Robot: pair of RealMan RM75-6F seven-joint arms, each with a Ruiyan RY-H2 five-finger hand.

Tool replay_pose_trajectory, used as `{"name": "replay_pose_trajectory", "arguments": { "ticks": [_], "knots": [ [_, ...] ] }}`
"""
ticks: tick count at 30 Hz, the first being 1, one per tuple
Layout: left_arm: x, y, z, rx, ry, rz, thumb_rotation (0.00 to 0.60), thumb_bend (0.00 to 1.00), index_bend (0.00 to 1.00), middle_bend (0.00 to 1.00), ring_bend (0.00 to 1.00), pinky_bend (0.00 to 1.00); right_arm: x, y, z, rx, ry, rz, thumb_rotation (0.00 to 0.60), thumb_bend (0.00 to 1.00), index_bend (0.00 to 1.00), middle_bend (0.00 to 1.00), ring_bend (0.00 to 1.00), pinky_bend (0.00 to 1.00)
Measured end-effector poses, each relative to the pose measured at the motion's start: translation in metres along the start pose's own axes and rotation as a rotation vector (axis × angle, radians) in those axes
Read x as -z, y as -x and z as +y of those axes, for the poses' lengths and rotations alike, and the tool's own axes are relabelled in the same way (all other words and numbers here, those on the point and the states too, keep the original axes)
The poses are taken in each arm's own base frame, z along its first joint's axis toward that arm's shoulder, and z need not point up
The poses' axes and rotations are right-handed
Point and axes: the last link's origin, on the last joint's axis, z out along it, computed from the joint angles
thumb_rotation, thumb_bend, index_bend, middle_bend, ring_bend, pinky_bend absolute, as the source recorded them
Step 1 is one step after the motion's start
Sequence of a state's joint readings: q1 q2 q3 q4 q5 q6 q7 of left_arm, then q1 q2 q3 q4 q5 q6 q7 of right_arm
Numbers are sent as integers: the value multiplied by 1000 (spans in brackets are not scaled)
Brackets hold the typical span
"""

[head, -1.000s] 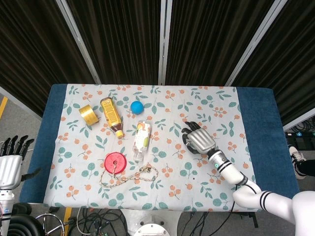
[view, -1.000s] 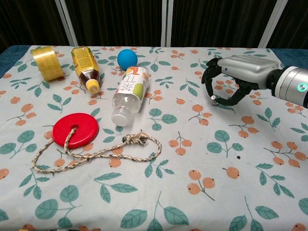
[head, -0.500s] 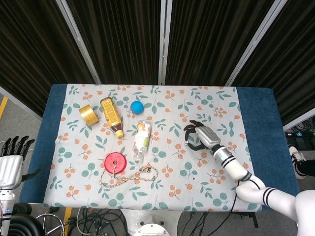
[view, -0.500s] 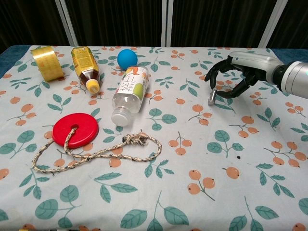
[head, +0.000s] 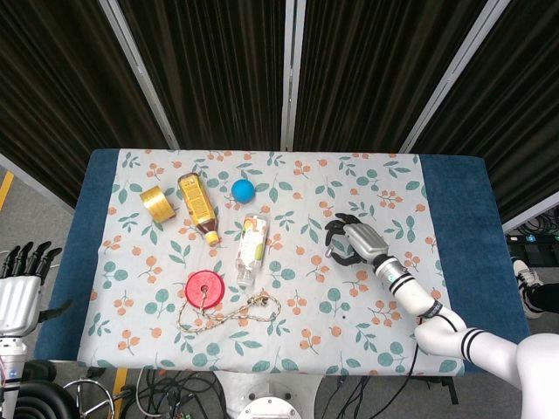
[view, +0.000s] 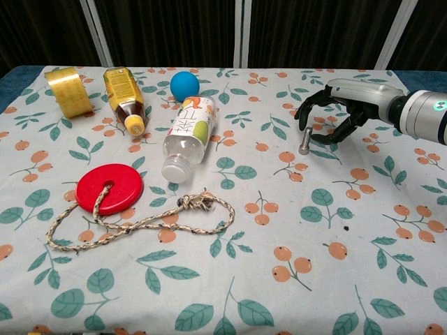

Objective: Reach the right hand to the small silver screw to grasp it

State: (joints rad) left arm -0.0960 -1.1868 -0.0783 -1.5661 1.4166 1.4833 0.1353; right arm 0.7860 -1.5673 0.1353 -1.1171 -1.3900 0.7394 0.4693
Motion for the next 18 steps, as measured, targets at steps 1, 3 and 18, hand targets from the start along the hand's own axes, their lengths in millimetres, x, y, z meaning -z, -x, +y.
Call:
{"name": "replay_pose_trajectory", "arguments": {
  "ticks": [1,3,18],
  "knots": [
    [0,0,0,0,0,1,600,0,159,89,0,0,0,0,0,1,-1,0,600,320,409,207,25,13],
    [0,0,0,0,1,3,600,0,160,89,0,0,0,-1,-1,5,-4,1,600,320,397,206,24,11],
    [-3,-7,5,1,25,29,600,0,159,89,0,0,48,-38,11,239,-26,191,600,176,200,176,18,15]
  ]
}}
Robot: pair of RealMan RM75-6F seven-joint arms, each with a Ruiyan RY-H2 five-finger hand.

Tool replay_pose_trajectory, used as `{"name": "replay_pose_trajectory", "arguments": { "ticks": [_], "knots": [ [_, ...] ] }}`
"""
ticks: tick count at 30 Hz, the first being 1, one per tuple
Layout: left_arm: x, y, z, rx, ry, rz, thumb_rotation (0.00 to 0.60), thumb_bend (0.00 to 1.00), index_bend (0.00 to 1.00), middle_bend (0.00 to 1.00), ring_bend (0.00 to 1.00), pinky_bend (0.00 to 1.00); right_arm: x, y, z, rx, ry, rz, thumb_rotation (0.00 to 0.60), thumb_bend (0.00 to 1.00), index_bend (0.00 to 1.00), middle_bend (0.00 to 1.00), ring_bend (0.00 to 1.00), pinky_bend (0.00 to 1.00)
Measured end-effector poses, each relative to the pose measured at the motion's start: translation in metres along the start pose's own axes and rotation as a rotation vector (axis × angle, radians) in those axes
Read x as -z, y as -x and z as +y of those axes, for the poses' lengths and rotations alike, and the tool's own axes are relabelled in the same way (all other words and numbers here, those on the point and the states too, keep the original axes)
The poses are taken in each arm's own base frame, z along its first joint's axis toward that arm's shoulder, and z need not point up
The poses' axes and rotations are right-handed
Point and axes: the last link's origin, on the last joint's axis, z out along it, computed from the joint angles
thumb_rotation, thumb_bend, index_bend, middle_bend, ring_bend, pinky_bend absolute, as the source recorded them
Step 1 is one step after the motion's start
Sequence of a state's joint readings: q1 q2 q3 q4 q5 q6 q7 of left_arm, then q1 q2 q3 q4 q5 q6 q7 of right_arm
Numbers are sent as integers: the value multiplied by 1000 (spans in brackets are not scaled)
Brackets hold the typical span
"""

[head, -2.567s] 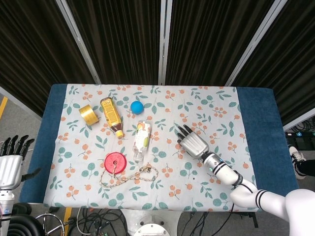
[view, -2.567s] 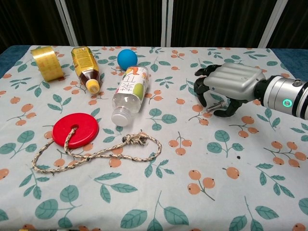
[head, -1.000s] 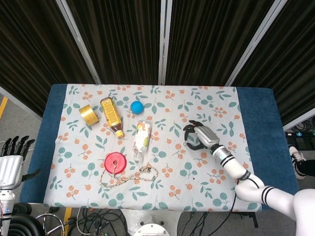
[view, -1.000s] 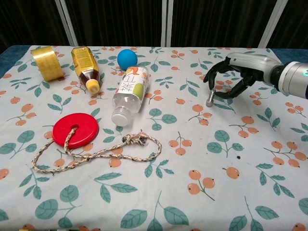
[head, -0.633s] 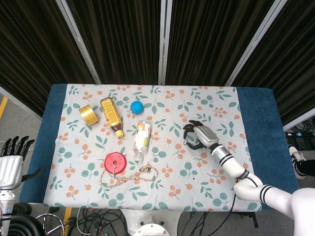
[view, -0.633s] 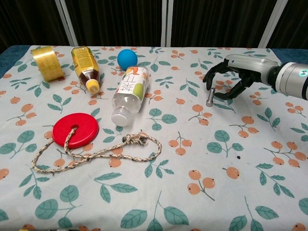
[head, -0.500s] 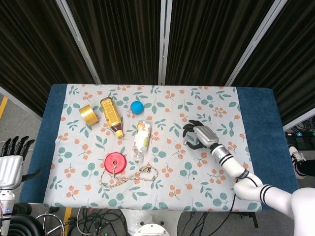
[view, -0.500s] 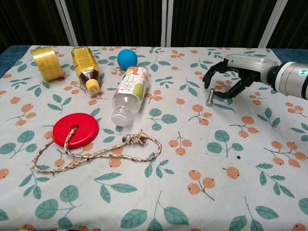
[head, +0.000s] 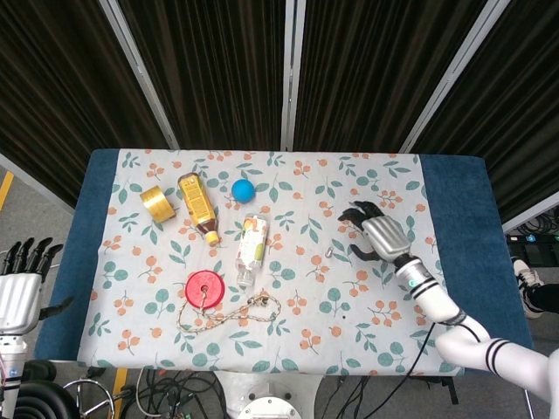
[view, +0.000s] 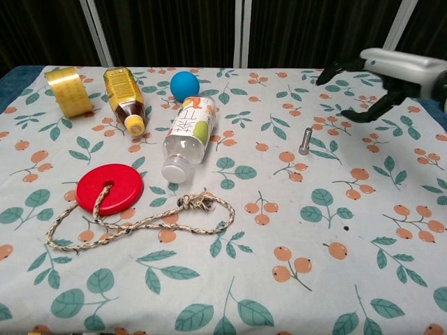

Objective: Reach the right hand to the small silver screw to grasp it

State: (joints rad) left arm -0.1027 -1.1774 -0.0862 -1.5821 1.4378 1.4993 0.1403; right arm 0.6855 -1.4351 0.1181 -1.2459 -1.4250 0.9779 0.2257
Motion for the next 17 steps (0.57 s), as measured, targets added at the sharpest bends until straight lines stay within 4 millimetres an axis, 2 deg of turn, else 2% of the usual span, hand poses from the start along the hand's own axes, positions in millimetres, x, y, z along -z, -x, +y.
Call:
{"name": "replay_pose_trajectory", "arguments": {
  "ticks": [2,5,6,11,15,17],
  "knots": [
    [-1,-2,1,1,4,11,600,0,159,89,0,0,20,-11,7,59,24,61,600,156,182,170,20,29],
    [-2,-2,5,4,10,17,600,0,159,89,0,0,64,-28,19,98,89,147,600,157,148,147,15,34],
    [-2,-2,6,3,12,16,600,0,159,88,0,0,90,-35,24,97,132,175,600,162,140,140,11,34],
    [-5,-1,12,6,31,21,600,0,159,89,0,0,162,-51,39,108,257,205,600,178,106,108,0,36],
    [-5,0,15,10,36,16,600,0,159,89,0,0,200,-49,40,82,308,236,600,181,106,104,0,36],
    [-6,0,16,12,37,13,600,0,159,89,0,0,212,-48,38,70,313,248,600,181,105,105,0,36]
  ]
}}
